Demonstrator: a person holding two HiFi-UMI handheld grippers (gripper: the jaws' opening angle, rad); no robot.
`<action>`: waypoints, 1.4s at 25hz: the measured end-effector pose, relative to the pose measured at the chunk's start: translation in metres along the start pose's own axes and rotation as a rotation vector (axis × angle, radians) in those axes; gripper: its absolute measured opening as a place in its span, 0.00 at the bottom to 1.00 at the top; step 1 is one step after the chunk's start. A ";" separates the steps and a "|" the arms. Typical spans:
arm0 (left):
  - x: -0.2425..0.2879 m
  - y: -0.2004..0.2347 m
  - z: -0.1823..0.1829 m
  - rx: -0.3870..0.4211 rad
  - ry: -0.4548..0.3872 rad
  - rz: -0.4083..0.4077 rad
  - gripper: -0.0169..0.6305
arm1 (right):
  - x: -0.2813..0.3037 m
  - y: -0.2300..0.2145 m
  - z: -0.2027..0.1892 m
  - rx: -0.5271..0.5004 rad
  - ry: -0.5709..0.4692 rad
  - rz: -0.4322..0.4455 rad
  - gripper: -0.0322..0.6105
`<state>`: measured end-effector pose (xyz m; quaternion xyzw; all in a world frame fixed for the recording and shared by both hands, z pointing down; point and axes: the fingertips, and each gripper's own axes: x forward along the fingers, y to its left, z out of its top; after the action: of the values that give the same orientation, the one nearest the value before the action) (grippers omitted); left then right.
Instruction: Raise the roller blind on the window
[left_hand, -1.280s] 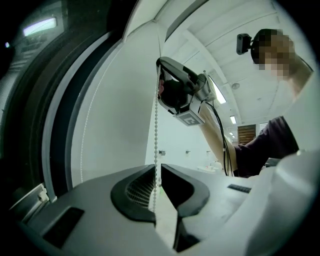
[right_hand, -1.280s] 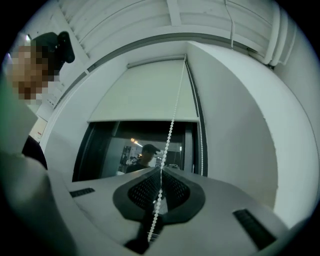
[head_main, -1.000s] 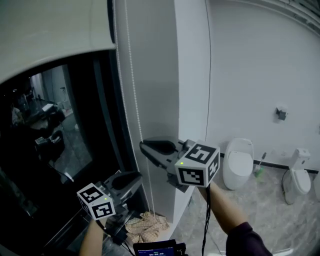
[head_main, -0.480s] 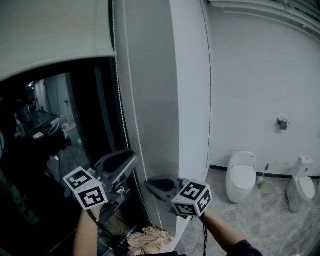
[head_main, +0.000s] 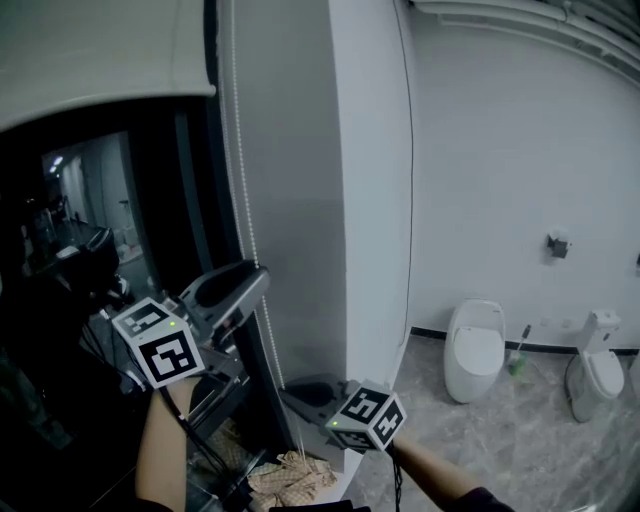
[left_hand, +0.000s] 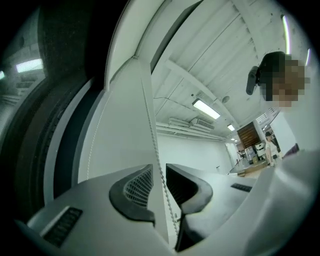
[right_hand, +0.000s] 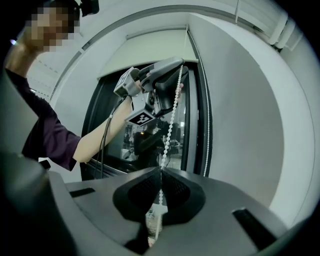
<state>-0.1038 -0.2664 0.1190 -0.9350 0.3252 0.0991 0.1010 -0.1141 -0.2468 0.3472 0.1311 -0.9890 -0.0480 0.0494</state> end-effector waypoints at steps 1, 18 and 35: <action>0.001 0.001 0.001 0.009 0.007 0.012 0.13 | 0.000 0.001 -0.004 0.001 0.006 0.001 0.07; -0.018 0.005 -0.100 0.006 0.096 0.059 0.05 | -0.035 -0.040 0.068 0.101 -0.229 -0.007 0.10; -0.029 -0.037 -0.132 0.008 0.193 0.010 0.05 | -0.027 -0.034 0.211 -0.002 -0.305 -0.006 0.07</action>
<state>-0.0872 -0.2547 0.2574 -0.9382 0.3383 0.0079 0.0726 -0.1026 -0.2555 0.1326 0.1252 -0.9846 -0.0684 -0.1013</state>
